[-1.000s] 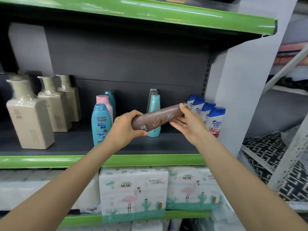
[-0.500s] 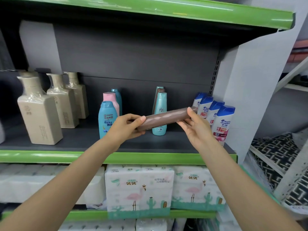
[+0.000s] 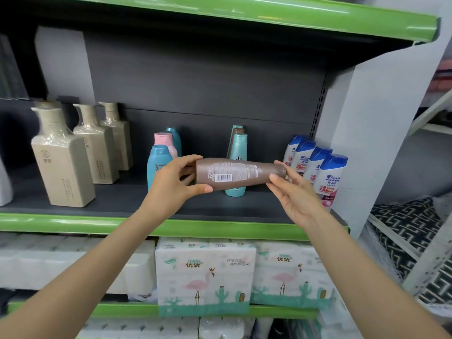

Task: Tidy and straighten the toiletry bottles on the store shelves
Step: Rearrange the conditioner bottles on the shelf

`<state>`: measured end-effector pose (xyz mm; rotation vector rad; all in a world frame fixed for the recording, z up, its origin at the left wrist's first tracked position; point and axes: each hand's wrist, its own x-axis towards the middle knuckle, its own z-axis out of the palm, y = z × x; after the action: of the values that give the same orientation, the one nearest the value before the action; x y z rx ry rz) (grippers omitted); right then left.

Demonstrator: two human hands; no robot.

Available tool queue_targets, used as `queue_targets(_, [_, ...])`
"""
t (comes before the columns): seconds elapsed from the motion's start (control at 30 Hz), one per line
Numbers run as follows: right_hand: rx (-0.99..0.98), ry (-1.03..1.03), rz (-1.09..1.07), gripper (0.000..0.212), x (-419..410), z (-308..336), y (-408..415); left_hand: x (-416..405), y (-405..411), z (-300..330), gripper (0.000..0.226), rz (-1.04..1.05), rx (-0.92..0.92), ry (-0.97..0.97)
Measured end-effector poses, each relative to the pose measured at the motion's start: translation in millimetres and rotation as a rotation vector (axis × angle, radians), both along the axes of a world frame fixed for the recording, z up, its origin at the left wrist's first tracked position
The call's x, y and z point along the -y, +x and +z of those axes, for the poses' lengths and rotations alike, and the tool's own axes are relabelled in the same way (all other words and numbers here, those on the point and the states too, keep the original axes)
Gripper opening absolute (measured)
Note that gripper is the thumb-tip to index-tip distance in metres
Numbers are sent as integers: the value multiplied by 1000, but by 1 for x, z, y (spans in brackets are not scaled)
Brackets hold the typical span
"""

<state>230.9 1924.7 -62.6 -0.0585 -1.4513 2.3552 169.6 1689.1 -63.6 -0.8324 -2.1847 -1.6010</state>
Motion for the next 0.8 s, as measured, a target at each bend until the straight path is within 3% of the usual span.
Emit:
queue_targets(0.13, [-15, -7, 23, 49, 0, -2, 1, 1, 5, -2, 67, 59, -173, -47])
queue_targets(0.23, [-24, -19, 20, 50, 1, 1, 0, 0, 5, 0, 68, 63, -185, -36])
queue_targets(0.5, [-30, -60, 16, 38, -3, 0, -3, -1, -3, 0, 55, 21, 0, 26])
queue_targets(0.67, [-25, -73, 36, 23, -7, -2, -1, -1, -13, 0, 51, -51, 229, 163])
queue_targets(0.8, [-10, -43, -23, 23, -5, -2, -4, -6, -13, 2, 29, -116, 331, 270])
